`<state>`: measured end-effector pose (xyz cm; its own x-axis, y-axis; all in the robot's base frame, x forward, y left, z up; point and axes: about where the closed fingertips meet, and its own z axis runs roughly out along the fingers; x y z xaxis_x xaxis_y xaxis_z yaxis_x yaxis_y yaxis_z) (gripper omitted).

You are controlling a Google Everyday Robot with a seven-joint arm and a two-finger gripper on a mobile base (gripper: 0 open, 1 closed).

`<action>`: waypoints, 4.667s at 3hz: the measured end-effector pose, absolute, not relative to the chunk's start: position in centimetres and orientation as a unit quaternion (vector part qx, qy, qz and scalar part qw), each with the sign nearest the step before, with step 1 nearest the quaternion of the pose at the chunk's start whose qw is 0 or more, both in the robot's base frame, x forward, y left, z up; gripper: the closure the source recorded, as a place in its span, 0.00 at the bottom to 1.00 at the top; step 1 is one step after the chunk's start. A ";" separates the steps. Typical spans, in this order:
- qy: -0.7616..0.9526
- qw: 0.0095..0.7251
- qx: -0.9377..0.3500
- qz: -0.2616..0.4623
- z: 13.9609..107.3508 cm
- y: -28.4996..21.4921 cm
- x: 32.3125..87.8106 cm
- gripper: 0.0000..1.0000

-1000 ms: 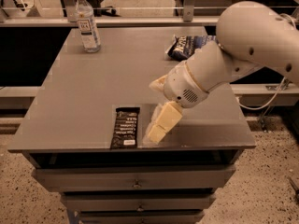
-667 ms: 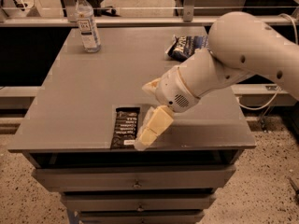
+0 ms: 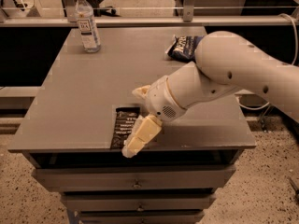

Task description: Move rxbar chocolate near blue plastic bottle

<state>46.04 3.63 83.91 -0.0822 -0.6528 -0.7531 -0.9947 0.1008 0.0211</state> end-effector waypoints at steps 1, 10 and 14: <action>0.677 0.307 -0.611 0.273 82.5 4.2 46.2 0.19; 0.663 0.427 -0.576 0.218 89.1 9.9 67.3 1.00; 0.727 0.430 -0.511 0.158 87.1 9.5 79.3 1.00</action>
Offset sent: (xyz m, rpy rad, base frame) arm 0.0097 0.0056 -0.0276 -0.0115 -0.0545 -0.0283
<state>79.32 9.49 87.12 -0.1069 -0.6073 -0.7873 -0.8793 0.4273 -0.2103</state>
